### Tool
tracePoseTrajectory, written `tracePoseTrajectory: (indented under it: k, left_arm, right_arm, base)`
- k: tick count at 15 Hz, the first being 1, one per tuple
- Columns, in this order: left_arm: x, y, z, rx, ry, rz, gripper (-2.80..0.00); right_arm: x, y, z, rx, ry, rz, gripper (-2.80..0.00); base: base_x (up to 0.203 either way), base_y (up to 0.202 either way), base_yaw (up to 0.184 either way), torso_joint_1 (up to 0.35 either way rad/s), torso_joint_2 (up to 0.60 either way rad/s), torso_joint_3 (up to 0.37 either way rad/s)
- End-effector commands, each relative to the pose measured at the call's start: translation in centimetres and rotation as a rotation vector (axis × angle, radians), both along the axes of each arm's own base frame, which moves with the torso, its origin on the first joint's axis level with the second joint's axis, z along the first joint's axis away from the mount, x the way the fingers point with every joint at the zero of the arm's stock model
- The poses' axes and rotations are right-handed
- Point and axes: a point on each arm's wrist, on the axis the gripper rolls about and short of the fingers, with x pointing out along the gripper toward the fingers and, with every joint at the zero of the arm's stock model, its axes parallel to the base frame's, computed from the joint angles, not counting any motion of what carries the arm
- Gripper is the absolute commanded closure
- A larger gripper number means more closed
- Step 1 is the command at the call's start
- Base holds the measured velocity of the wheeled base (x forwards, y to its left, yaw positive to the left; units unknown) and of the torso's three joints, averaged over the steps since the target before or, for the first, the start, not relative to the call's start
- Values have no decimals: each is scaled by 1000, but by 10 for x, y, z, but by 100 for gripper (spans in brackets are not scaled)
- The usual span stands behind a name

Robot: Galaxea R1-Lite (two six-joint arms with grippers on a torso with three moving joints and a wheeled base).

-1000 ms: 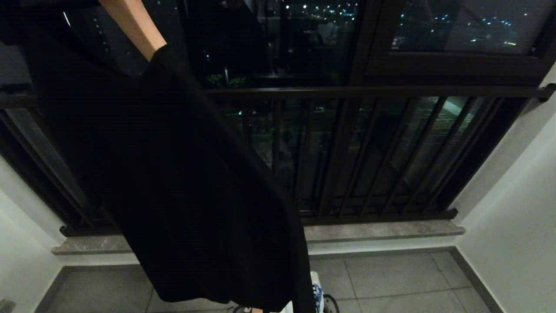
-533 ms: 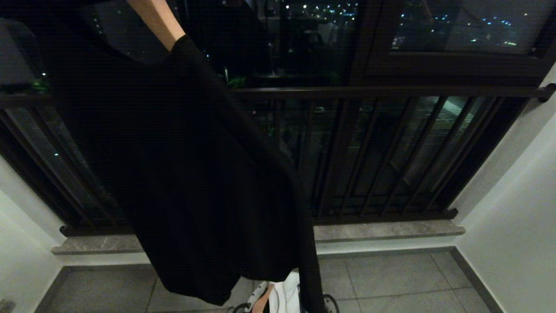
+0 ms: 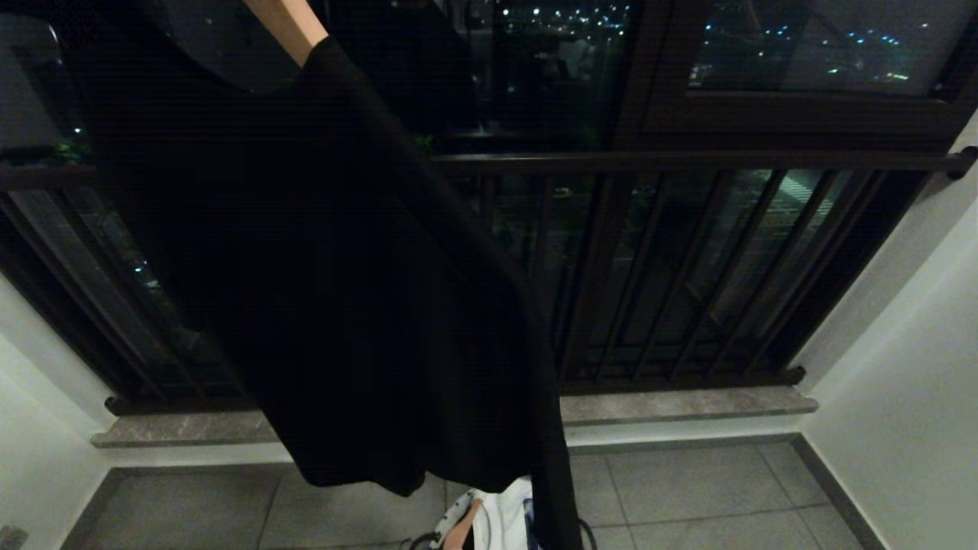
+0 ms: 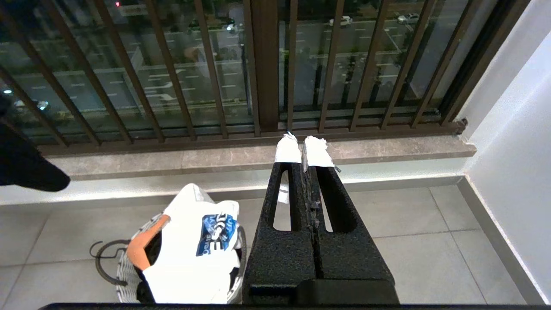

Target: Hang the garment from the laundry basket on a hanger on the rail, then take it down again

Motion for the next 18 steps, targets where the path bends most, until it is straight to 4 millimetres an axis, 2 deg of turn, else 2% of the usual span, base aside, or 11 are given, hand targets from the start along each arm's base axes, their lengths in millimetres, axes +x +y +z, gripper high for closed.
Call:
tracePoseTrajectory:
  k: [1, 13, 18]
  left_arm:
    - [2, -1, 0, -2, -1, -2, 0]
    - [25, -5, 6, -17, -36, 21, 0]
    - [35, -1, 6, -16, -40, 60, 0]
  right_arm:
    - [0, 0, 0, 0, -1, 0, 0]
    - [0, 0, 0, 0, -1, 0, 0]
    - [0, 0, 0, -1, -1, 0, 0]
  base:
    - [0, 0, 0, 0, 0, 0]
    - [0, 0, 0, 0, 0, 0]
    - [0, 0, 0, 0, 0, 0]
